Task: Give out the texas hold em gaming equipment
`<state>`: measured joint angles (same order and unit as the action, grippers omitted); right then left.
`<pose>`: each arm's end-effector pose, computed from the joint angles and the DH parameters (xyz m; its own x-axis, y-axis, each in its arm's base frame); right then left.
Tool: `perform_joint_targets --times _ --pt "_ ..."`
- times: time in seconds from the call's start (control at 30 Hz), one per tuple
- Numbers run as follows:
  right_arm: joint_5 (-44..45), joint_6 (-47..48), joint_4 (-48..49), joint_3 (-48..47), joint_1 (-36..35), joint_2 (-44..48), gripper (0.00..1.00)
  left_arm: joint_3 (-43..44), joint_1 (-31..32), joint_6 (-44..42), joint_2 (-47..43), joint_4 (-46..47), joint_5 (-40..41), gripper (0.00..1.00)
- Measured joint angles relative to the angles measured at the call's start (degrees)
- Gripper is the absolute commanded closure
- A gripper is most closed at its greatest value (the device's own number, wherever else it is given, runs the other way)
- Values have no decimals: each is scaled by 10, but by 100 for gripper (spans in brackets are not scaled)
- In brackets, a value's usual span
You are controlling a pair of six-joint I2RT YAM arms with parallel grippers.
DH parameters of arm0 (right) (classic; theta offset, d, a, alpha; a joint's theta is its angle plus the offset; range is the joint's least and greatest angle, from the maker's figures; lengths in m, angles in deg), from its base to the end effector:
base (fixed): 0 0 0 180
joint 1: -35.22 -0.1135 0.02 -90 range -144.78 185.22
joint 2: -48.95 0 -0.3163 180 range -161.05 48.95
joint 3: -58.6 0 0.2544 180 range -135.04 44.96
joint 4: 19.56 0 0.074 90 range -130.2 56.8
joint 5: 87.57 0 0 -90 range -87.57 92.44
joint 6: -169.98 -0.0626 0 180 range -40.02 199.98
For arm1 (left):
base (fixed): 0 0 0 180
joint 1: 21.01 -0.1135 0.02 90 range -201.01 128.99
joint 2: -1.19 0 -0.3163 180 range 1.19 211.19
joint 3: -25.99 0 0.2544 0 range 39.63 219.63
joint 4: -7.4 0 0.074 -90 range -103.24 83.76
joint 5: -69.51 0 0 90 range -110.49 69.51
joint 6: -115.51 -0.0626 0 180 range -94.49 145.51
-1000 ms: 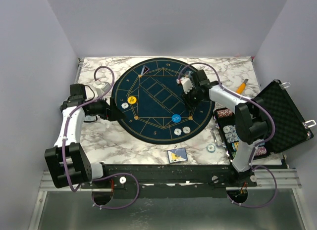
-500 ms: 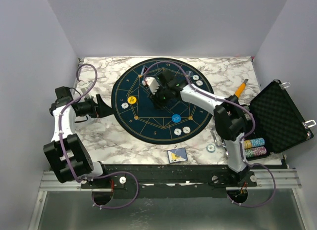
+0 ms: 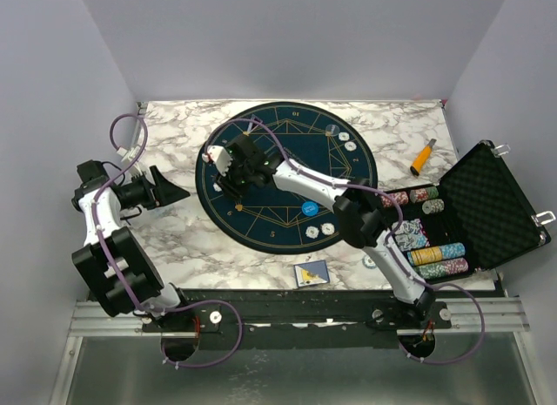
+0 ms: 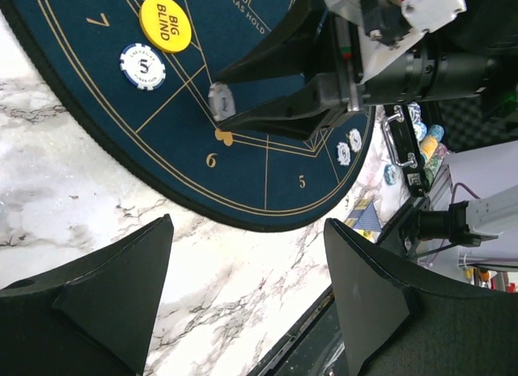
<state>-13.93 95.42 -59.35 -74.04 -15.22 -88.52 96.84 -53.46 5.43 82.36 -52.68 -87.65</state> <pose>0.3698 0.4754 0.2117 -0.2003 -0.6435 -0.7388 -0.9552 0.2959 0.0012 0.2459 0.0880 0.2879 -0.7286 -0.3053 -0.6131 0.3223 0.6370 -0.7002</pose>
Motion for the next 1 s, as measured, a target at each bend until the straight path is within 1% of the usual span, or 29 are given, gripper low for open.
perform_joint_targets --times 0.27,0.47,0.67,1.0 --pt "0 -13 10 -78 -13 -66 67 0 -2 0 0 0 -12 22" --pt "2 -15 15 -94 -14 -100 67 0 -2 0 0 0 -17 22" --pt "9 -14 29 -105 -14 -110 66 0 -5 0 0 0 -21 22" --pt "19 -14 45 -163 -14 -150 65 3 -13 0 0 0 -23 22"
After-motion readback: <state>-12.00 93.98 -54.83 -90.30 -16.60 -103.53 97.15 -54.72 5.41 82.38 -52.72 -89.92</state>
